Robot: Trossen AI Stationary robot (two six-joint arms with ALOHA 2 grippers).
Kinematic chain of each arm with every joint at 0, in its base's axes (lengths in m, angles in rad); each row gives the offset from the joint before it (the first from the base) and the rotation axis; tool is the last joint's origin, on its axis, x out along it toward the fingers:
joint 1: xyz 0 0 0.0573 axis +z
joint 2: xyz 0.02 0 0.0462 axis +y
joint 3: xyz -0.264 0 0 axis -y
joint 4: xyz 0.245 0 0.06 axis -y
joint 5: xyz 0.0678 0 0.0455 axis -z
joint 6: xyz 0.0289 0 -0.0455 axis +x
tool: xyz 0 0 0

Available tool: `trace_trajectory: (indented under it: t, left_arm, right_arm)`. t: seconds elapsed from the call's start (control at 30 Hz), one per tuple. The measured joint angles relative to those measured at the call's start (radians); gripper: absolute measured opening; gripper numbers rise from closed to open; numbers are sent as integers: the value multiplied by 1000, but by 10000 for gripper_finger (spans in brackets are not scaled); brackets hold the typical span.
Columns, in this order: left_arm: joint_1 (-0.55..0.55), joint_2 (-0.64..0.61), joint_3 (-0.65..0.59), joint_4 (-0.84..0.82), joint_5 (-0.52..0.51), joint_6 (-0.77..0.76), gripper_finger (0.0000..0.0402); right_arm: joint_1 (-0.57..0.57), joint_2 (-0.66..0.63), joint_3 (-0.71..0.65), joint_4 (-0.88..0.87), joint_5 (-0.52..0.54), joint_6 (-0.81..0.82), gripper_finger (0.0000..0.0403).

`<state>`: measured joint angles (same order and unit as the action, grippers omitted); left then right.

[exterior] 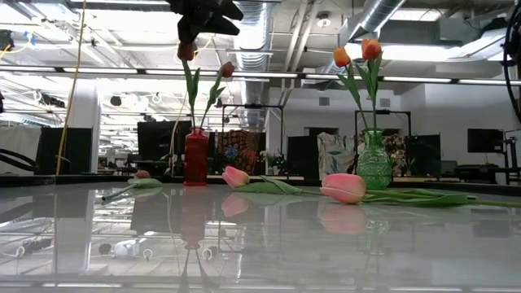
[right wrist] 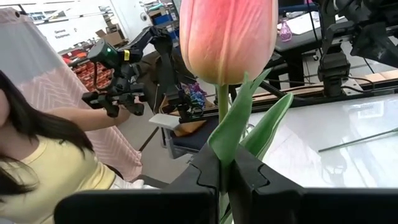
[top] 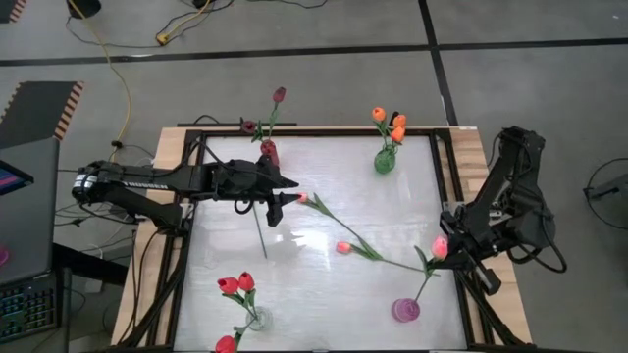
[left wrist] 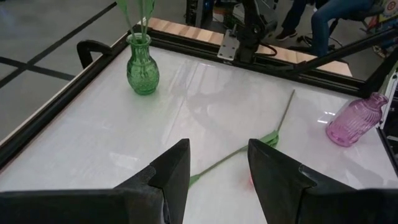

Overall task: Sort flowers into vase by color
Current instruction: Put the pink flower into the purple vase

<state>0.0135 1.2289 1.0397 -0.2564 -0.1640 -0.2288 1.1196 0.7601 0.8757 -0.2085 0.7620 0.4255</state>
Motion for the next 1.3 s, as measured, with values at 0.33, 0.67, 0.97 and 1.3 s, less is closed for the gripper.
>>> trace_trajectory:
  t: [0.33,0.67,0.97,1.3]
  left_arm:
    - [0,0,0,0,0,0,149]
    - [0,0,0,0,0,0,149]
    - [0,0,0,0,-3,0,149]
    - [0,0,0,0,-5,-1,149]
  right_arm:
    - [0,0,0,-71,-7,2,45]
    - [0,25,0,-111,-34,2,51]
    - [-3,46,0,-113,-59,2,52]
    - [-3,47,0,-113,-59,27,52]
